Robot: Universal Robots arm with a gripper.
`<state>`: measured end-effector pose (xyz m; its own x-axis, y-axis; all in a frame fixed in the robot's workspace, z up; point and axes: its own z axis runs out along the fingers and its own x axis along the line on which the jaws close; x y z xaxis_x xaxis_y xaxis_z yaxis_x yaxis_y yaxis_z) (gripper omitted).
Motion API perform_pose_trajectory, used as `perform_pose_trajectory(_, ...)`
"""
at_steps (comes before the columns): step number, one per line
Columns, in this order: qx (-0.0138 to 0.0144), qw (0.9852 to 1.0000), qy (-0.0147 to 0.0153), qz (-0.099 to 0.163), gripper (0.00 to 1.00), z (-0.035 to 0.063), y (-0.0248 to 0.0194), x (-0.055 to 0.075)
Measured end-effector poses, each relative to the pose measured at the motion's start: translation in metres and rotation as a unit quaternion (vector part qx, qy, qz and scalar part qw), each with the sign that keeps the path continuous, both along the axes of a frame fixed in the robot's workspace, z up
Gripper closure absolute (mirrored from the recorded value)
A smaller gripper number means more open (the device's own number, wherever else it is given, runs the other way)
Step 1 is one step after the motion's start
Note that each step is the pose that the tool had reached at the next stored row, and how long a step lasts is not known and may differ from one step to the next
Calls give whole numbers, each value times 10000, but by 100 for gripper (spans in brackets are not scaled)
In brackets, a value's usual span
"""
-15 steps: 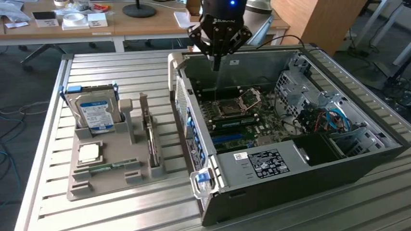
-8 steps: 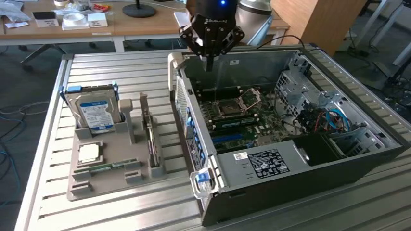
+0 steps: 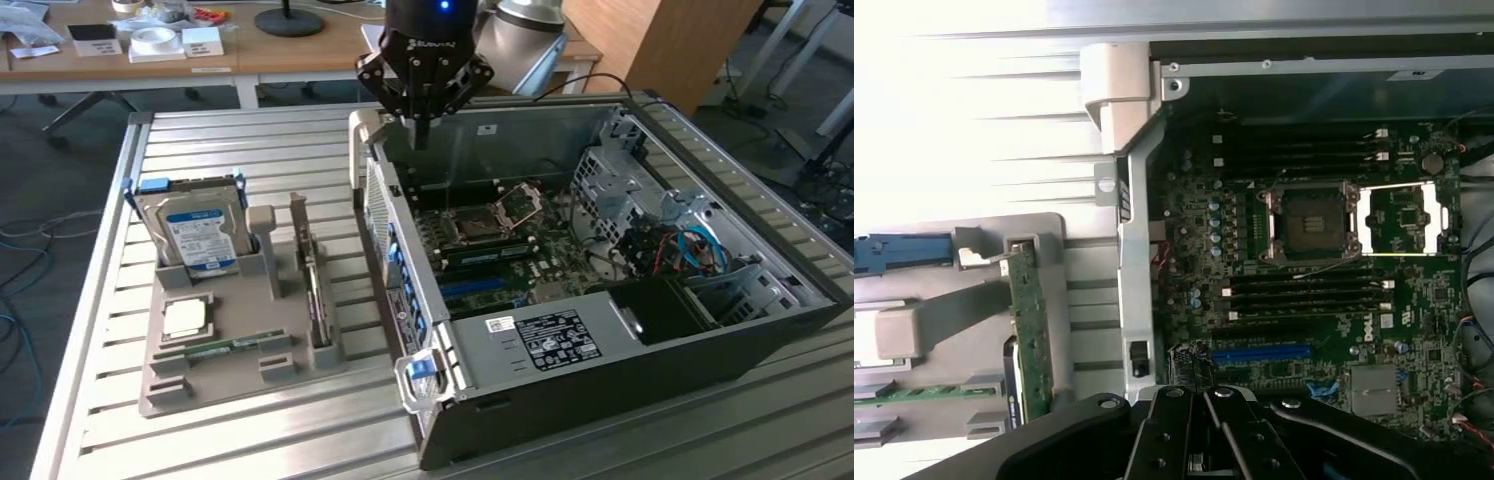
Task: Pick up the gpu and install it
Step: 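Reach for the gpu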
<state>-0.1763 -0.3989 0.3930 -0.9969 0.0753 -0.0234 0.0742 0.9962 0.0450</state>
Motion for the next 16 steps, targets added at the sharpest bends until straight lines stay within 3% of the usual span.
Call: perform_pose_trajectory(16,0,10000,0,0,89,-7,0,-222)
